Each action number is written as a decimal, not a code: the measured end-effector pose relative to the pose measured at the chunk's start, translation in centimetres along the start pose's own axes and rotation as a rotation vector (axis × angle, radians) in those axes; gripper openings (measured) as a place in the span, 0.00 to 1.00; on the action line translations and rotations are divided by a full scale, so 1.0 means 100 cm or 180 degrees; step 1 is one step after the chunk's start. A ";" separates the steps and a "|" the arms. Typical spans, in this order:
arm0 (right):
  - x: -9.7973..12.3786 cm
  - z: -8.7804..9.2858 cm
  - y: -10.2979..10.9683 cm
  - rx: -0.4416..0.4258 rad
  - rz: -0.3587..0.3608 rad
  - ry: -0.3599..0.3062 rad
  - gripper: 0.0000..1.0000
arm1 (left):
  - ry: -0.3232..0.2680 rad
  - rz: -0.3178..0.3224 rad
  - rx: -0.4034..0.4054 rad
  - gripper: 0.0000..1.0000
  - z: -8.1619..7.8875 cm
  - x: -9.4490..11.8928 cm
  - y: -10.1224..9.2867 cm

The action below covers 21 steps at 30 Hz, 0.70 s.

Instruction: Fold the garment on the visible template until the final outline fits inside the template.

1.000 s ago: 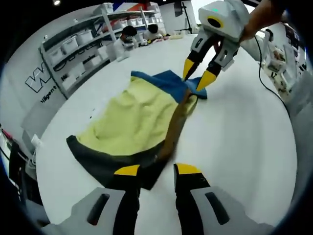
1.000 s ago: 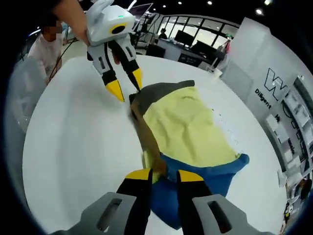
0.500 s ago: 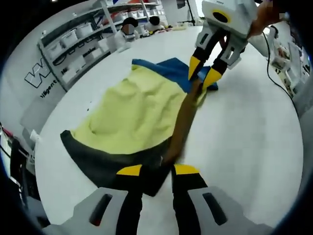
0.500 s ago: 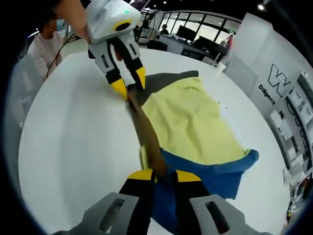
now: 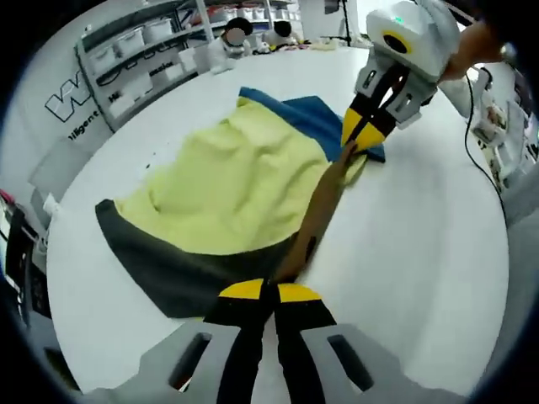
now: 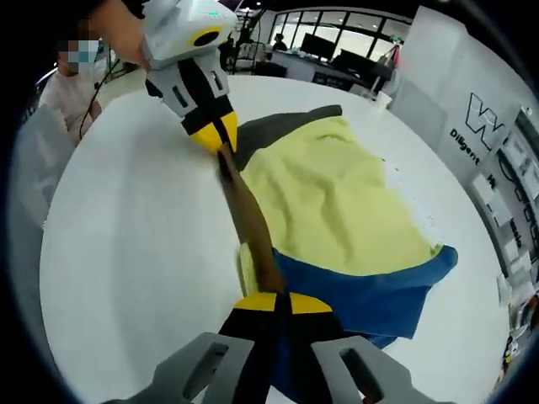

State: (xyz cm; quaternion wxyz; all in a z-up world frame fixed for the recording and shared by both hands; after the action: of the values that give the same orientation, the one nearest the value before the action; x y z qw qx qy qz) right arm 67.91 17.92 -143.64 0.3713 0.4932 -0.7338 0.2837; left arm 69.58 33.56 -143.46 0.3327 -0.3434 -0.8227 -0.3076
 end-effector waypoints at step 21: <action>0.009 0.010 0.051 -0.0139 -0.0423 0.0154 0.00 | 0.0205 0.0294 0.0311 0.03 0.024 0.031 -0.037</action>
State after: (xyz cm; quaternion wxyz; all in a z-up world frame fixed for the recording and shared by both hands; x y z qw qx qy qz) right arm 62.67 18.42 -143.72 0.4176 0.5256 -0.6962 0.2542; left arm 64.19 34.30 -143.55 0.3891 -0.3542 -0.8089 -0.2623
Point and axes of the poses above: the point that each gripper's makers call its tool centre point, and the gripper's own axes: x roughly backward along the fingers, y roughly to its left, z roughly out of its underside, the point moved 1 cm from there along x, roughly backward along the fingers, and after that the axes turned 11 degrees about -z, right-handed, at the moved point
